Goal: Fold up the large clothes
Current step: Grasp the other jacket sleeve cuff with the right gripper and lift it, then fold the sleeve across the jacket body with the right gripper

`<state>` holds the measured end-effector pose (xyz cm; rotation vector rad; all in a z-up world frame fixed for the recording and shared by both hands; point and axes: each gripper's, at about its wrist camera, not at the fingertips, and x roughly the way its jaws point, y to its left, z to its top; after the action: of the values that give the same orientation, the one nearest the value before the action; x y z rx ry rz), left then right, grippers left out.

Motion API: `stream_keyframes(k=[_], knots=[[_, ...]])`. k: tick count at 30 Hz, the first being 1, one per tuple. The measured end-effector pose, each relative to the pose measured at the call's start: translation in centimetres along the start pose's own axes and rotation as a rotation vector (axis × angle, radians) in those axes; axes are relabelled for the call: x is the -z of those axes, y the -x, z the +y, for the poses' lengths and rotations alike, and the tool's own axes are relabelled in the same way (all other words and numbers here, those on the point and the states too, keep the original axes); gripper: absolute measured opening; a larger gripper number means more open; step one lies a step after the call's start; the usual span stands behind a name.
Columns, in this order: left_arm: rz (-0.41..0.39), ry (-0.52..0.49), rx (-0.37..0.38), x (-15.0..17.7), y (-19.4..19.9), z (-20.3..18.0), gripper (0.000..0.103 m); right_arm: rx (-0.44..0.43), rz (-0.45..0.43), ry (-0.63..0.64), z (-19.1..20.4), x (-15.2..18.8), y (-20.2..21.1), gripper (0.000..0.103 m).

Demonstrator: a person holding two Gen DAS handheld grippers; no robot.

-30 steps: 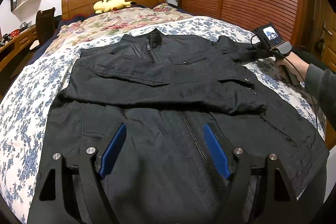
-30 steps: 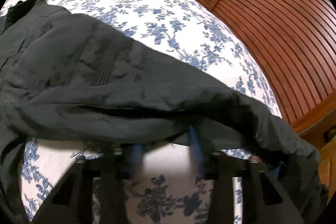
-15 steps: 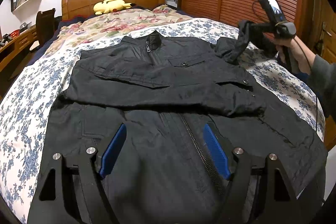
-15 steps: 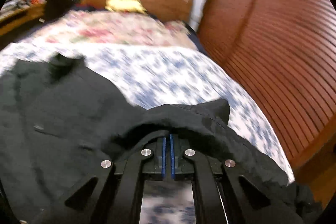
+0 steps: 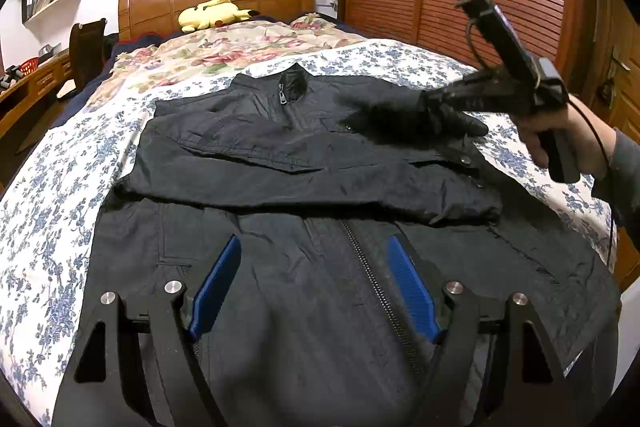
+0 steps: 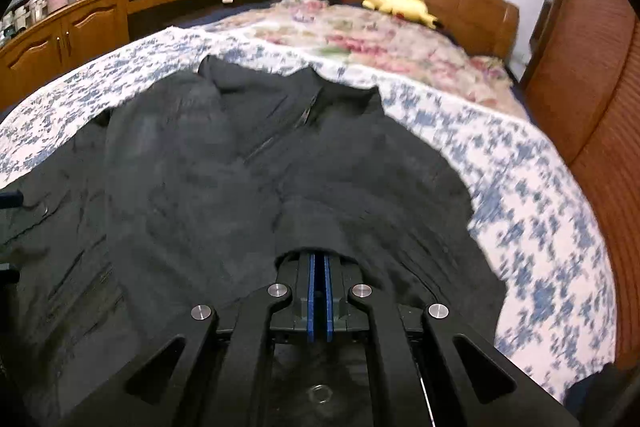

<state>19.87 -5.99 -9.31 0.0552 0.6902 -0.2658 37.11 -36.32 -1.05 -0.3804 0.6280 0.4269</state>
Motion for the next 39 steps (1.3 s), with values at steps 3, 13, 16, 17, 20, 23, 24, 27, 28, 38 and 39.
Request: stream_keyframes(k=[3,13,16,17,20,23,24,27,28,38,39], knots=[[-0.003,0.003,0.003,-0.1,0.2,0.1,0.077,0.020,0.042,0.023,0.4,-0.4,-0.5,0.018],[-0.008,0.002,0.007,-0.1,0.5,0.0,0.077,0.088,-0.041,-0.085,-2.7,-0.8,2.1,0.058],[-0.012,0.002,0.006,-0.2,0.5,0.0,0.077,0.146,-0.031,-0.132,-4.5,-0.4,2.1,0.061],[-0.011,0.003,0.006,-0.2,0.6,0.1,0.077,0.163,-0.024,-0.151,-4.8,-0.2,1.9,0.061],[-0.012,0.005,0.005,-0.2,0.5,0.1,0.077,0.213,0.005,-0.219,-6.9,0.4,0.6,0.063],[-0.013,0.004,0.006,-0.2,0.6,0.1,0.077,0.236,0.042,-0.296,-8.7,1.3,-0.8,0.064],[-0.013,0.004,0.006,-0.2,0.6,0.1,0.077,0.241,0.054,-0.315,-9.0,1.4,-1.3,0.064],[-0.013,0.004,0.007,-0.1,0.6,0.1,0.077,0.244,0.095,-0.371,-10.1,2.3,-2.5,0.065],[-0.014,0.004,0.007,-0.1,0.6,0.1,0.077,0.236,0.108,-0.388,-10.5,2.6,-3.0,0.065],[-0.011,0.001,0.006,-0.2,0.6,0.0,0.077,0.179,0.189,-0.482,-11.4,3.6,-6.1,0.073],[-0.012,0.001,0.007,-0.2,0.6,0.0,0.077,0.174,0.198,-0.495,-11.3,3.6,-6.4,0.073]])
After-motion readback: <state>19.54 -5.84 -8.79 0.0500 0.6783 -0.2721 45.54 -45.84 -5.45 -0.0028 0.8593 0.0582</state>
